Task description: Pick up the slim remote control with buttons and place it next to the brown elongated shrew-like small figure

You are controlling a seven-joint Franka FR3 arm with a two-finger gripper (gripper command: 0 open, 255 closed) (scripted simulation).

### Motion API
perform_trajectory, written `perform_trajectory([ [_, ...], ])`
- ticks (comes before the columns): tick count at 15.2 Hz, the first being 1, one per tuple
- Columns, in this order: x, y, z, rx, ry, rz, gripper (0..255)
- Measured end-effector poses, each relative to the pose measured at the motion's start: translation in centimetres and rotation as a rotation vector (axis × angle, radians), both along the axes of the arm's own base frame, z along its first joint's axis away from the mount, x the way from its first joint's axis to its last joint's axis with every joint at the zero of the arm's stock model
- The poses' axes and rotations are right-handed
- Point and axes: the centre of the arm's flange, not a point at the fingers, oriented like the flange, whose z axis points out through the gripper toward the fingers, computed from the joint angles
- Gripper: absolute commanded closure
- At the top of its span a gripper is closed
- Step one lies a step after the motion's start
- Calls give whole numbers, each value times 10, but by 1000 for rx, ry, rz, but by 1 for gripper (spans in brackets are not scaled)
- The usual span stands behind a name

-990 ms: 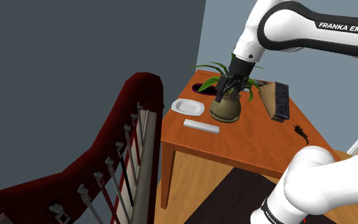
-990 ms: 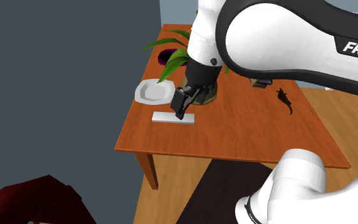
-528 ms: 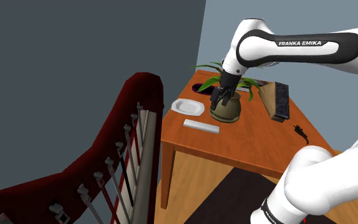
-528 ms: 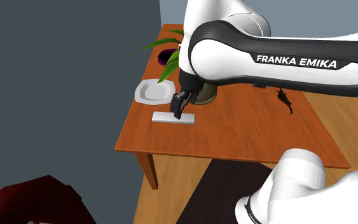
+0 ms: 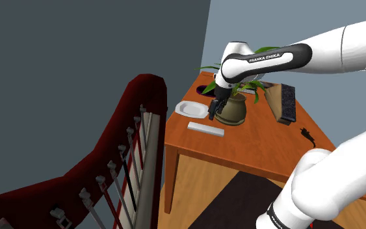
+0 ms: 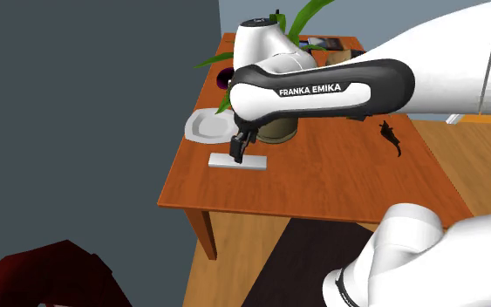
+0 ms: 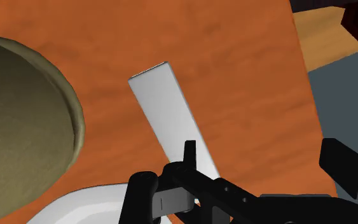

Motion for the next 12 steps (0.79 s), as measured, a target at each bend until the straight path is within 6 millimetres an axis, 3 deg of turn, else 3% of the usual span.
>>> perform_trajectory([
  [9, 69, -38, -90, -40, 42, 171, 0],
  [12, 76, -40, -109, -44, 46, 186, 0],
])
